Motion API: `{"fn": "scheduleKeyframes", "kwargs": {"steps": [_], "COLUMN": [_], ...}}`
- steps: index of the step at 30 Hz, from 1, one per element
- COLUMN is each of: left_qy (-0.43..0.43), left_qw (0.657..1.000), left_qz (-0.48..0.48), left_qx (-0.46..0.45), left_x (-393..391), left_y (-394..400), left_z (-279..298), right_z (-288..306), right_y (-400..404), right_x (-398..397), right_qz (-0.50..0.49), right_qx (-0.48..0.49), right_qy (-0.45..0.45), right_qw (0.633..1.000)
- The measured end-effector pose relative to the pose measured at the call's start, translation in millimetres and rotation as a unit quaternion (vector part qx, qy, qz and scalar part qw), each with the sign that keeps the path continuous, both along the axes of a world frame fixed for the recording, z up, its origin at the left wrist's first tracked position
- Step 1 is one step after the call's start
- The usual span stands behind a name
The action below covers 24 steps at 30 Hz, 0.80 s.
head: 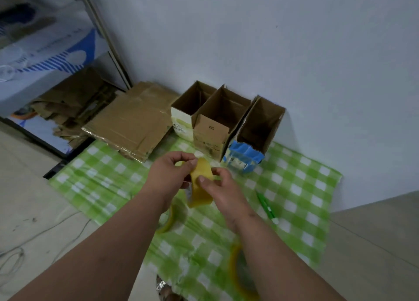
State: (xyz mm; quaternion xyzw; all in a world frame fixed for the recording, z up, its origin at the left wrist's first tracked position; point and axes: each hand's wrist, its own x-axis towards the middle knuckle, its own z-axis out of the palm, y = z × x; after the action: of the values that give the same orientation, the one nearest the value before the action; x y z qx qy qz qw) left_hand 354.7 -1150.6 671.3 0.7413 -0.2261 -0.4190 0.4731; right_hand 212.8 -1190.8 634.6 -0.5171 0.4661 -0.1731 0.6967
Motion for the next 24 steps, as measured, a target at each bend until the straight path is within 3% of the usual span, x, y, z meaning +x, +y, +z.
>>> {"fn": "scheduleKeyframes", "kwargs": {"steps": [9,17,20,24], "left_qy": [-0.025,-0.008,-0.081,-0.247], "left_qw": [0.985,0.988,0.98,0.937], "left_qz": [-0.169,-0.154,-0.175,-0.236], "left_qx": [0.031,0.022,0.043,0.067], "left_x": [52,51,45,35], "left_y": [6,14,15,18], "left_z": [-15,-28,-29,-20], "right_z": [-15,-12,-11,-5], "right_y": [23,33,35,38], "right_x": [65,64,60,51], "right_qz": [-0.135,-0.21,-0.215,-0.212], "right_qx": [0.019,0.026,0.059,0.092], "right_qy": [-0.003,0.052,0.035,0.008], "right_qw": [0.991,0.976,0.974,0.973]}}
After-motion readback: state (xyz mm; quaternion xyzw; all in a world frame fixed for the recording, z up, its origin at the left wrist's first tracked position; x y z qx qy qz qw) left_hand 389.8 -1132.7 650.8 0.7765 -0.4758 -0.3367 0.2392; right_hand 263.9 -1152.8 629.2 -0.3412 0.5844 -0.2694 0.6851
